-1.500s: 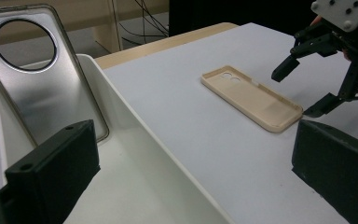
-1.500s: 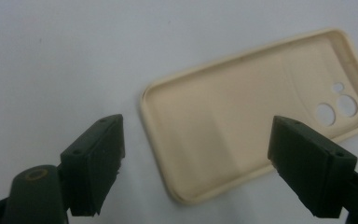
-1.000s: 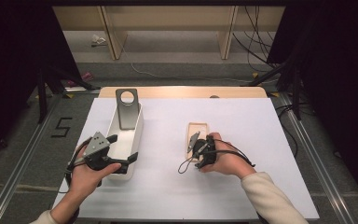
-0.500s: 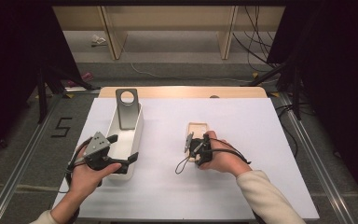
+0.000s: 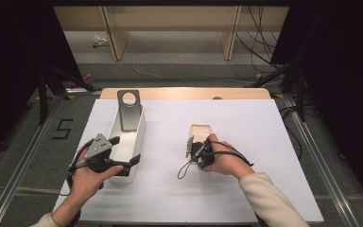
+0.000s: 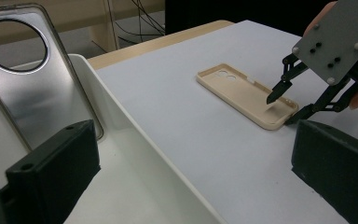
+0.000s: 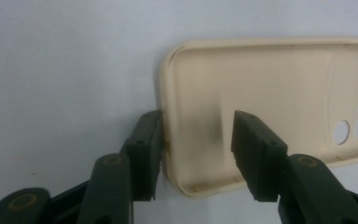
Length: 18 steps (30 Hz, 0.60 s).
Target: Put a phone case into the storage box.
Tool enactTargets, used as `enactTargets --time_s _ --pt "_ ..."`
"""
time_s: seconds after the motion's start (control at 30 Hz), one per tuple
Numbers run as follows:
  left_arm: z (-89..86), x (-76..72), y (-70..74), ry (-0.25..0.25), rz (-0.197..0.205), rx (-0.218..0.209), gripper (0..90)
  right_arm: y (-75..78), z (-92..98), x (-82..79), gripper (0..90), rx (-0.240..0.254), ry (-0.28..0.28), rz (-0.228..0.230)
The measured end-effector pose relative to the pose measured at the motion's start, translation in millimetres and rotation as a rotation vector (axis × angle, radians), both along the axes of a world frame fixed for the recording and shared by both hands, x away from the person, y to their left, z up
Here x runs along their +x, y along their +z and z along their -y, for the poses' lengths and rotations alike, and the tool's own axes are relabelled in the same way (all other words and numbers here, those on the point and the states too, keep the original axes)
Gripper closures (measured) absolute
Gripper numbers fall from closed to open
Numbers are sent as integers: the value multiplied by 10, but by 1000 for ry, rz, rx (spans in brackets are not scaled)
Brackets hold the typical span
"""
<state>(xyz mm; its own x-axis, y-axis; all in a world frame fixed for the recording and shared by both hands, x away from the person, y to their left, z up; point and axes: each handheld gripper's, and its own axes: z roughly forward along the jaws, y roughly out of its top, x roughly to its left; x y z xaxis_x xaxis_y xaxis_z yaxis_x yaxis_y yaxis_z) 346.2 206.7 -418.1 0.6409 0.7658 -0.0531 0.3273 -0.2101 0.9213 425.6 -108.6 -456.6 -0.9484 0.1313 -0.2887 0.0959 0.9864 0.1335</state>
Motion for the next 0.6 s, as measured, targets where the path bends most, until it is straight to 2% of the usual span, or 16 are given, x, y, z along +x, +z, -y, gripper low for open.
enactTargets --time_s 0.23,0.6 --pt "1 0 0 -1 -1 -1 4 -2 -22 -9 663 -11 18 -34" --pt "5 -3 4 -3 0 -2 6 -14 -43 -37 784 -24 43 -50"
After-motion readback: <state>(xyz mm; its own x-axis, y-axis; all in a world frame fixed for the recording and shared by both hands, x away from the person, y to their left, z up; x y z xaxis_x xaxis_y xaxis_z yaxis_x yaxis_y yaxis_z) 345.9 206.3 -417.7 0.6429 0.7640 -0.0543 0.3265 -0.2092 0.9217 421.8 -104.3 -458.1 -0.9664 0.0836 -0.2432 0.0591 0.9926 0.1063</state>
